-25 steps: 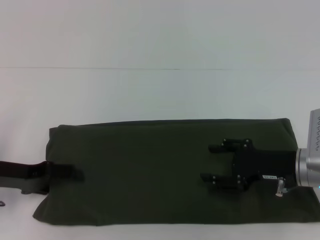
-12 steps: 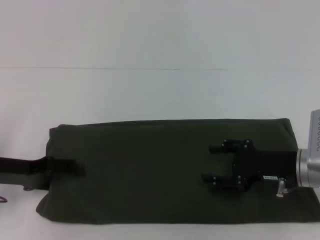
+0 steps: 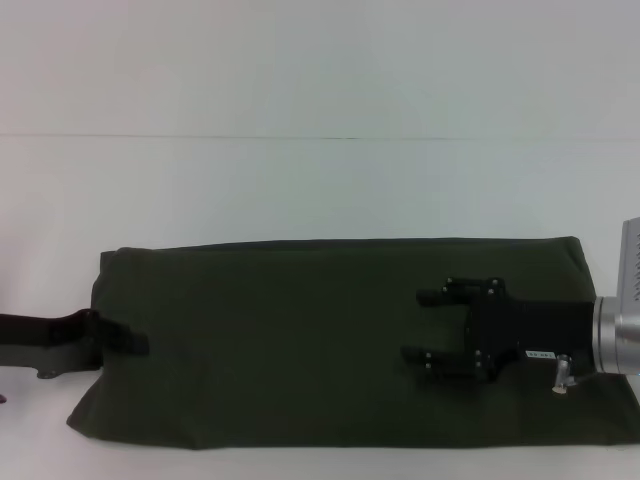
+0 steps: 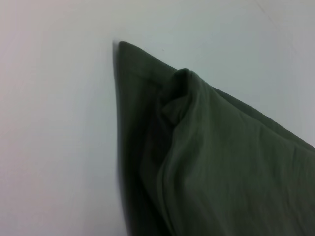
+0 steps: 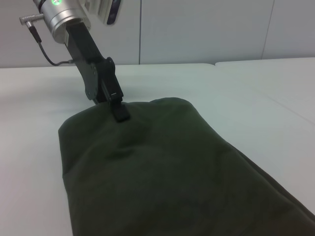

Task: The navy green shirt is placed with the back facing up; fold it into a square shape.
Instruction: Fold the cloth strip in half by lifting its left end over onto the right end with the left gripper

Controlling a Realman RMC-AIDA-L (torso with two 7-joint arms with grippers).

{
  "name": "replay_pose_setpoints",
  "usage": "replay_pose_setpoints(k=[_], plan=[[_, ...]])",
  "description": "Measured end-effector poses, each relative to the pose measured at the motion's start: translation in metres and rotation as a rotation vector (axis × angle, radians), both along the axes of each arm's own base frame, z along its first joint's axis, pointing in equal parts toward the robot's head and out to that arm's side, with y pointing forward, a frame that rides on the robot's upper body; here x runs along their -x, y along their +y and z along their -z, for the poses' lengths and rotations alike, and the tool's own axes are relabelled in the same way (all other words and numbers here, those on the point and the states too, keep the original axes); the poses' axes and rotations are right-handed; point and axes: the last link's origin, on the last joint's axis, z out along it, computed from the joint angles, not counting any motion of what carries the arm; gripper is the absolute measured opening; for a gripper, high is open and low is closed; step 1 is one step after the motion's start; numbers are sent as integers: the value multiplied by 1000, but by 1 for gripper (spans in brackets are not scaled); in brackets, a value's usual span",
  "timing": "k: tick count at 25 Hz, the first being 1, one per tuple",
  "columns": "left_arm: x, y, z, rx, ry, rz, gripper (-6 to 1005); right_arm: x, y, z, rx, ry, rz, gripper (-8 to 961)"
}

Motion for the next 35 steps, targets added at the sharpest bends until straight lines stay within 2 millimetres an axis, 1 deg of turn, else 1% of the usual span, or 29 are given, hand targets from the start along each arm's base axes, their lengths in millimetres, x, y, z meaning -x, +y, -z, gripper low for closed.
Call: replay_pose_setpoints(k=[8, 14, 19, 20, 21, 29, 35], plan=[[-1, 1, 3, 17, 12, 9, 246, 1, 1, -1, -3, 2, -3, 765], [-1, 1, 2, 16, 13, 10, 81, 1, 1, -1, -3, 3, -4, 764], [0, 2, -4, 14, 25, 15, 81, 0, 0, -3, -6, 14, 4, 765], [4, 2, -11, 8, 37, 11, 81, 0, -1, -4, -7, 20, 6, 765], [4, 2, -11, 8, 37, 11, 81, -1, -2, -5, -8, 29, 8, 765], [18, 0, -36, -14, 97, -7, 81, -2, -6, -14, -36, 96, 22, 764], [20, 3, -55, -25, 135, -5, 82, -4, -9, -16, -41, 114, 34, 764]])
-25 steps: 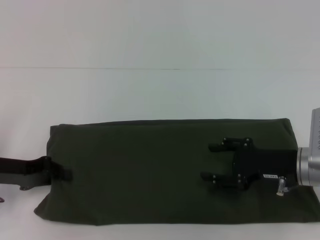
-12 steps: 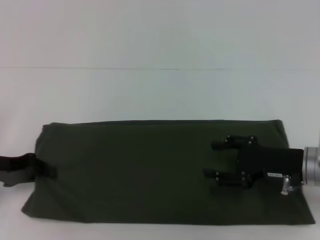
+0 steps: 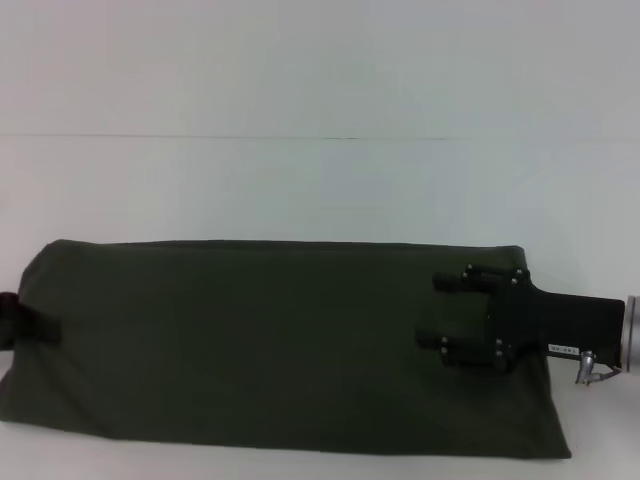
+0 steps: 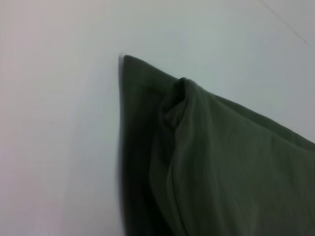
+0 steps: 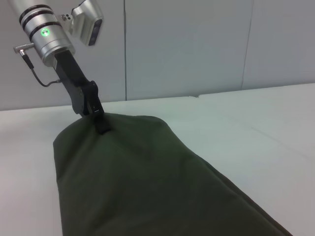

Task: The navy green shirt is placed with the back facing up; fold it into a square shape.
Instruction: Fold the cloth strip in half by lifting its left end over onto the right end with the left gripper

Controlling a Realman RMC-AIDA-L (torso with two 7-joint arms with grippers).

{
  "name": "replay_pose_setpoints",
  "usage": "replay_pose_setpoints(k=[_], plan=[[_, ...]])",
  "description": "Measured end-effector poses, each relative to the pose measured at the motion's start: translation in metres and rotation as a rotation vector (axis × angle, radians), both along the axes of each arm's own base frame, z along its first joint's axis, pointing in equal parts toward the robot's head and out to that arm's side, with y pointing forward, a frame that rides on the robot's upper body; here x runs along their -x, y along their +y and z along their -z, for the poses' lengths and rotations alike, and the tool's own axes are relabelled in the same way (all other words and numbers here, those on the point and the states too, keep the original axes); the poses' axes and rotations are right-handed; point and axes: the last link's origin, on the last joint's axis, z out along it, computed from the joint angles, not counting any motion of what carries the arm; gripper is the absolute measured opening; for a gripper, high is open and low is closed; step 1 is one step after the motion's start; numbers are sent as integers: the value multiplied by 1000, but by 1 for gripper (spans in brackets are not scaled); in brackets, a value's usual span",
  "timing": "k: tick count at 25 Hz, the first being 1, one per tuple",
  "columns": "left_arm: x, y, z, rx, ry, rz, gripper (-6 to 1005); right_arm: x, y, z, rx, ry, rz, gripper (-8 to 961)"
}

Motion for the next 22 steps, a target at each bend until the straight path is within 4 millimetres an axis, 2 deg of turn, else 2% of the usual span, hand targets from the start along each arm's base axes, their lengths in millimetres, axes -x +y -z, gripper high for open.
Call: replay_pose_setpoints(k=[6, 10, 16, 19, 22], plan=[[-7, 4, -13, 14, 12, 3, 82, -2, -3, 0, 3, 7, 9, 764], [-17, 6, -13, 34, -30, -17, 81, -4, -6, 1, 5, 9, 16, 765], [-51, 12, -9, 90, -126, 37, 82, -7, -8, 1, 5, 11, 27, 765], [-60, 15, -6, 94, -138, 64, 82, -8, -9, 2, 6, 13, 30, 765], [-62, 17, -5, 93, -131, 69, 82, -8, -10, 3, 8, 15, 32, 765]])
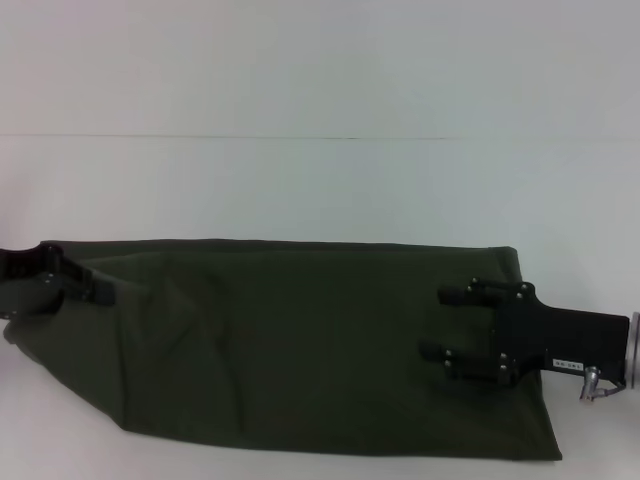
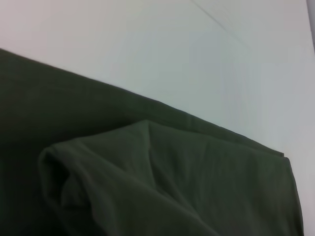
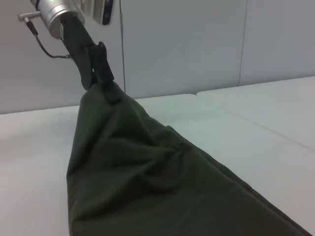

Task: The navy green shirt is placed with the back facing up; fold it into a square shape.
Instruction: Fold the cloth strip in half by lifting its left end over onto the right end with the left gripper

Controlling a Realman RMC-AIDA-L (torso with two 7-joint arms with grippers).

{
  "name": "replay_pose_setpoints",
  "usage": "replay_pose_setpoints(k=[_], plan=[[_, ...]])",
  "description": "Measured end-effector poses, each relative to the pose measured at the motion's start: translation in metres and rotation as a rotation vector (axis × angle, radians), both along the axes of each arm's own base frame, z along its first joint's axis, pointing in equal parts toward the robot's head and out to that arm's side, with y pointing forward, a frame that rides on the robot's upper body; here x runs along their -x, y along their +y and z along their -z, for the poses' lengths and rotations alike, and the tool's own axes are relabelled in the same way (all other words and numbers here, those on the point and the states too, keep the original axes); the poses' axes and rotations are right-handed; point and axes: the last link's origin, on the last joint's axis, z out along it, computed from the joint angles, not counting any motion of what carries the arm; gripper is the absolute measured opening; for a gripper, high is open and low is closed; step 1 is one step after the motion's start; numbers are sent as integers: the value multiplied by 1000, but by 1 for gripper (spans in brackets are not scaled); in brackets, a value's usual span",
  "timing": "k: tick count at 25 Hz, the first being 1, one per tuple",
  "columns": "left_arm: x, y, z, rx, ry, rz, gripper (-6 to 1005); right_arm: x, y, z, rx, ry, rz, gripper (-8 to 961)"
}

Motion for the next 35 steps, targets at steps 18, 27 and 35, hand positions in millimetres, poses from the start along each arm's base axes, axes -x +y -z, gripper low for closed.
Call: replay_pose_setpoints(k=[18, 27, 35], plan=[[49, -13, 6, -61, 137, -132, 82, 2, 0, -1, 4, 5, -9, 764], [58, -17, 9, -102, 151, -115, 237, 3, 1, 0, 5, 7, -14, 764], [59, -8, -2, -203, 127, -112, 490, 4, 1, 0, 7, 8, -14, 765]])
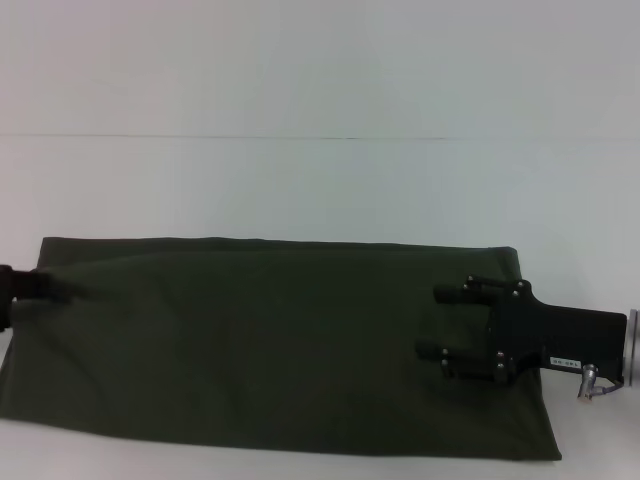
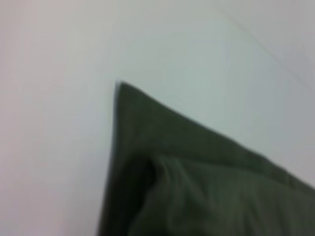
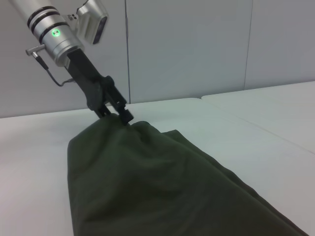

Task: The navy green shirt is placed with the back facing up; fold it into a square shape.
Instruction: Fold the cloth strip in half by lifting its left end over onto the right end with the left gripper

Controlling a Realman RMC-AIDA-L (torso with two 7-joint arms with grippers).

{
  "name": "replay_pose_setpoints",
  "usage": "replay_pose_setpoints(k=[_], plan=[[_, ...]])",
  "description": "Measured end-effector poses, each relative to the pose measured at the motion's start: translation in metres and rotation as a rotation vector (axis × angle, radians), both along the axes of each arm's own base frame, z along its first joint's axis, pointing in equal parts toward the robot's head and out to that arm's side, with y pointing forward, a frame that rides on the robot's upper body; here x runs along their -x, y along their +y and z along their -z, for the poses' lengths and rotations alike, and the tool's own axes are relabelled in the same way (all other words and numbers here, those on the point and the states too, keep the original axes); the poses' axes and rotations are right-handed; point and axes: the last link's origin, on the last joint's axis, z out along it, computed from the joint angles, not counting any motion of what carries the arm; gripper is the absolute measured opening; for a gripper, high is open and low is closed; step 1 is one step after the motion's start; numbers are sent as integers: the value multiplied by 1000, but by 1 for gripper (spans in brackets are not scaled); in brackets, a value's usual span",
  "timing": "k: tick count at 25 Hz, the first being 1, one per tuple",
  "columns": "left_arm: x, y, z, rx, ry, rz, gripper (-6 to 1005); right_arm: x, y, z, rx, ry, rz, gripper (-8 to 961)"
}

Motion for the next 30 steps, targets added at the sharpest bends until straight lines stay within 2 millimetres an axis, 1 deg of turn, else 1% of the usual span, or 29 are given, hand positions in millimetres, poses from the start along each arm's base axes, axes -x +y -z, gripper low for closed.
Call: replay_pose_setpoints(k=[3, 6, 8, 12, 14, 18, 22, 27, 30], plan=[[7, 5, -2, -72, 15, -28, 557, 0, 0, 0, 0, 0, 0, 764], [8, 6, 0, -85, 17, -33, 623, 0, 0, 0, 1, 0, 1, 764], [9, 6, 3, -81, 21, -33, 698, 0, -1, 0, 2, 0, 1, 764], [10, 4, 1, -81, 22, -38, 848, -1, -1, 1, 1, 1, 4, 765], [15, 2, -6, -113, 19, -54, 848, -1, -1, 1, 1, 1, 4, 765], [18, 3, -12, -153, 22, -63, 849, -1, -1, 1, 1, 2, 4, 764], [18, 4, -15, -153, 40, -53, 850, -1, -2, 1, 2, 2, 5, 764], [17, 6, -24, -140, 58, -34, 852, -1, -2, 1, 2, 3, 5, 764], [14, 5, -25, -118, 56, -14, 852, -1, -2, 1, 3, 3, 5, 765]])
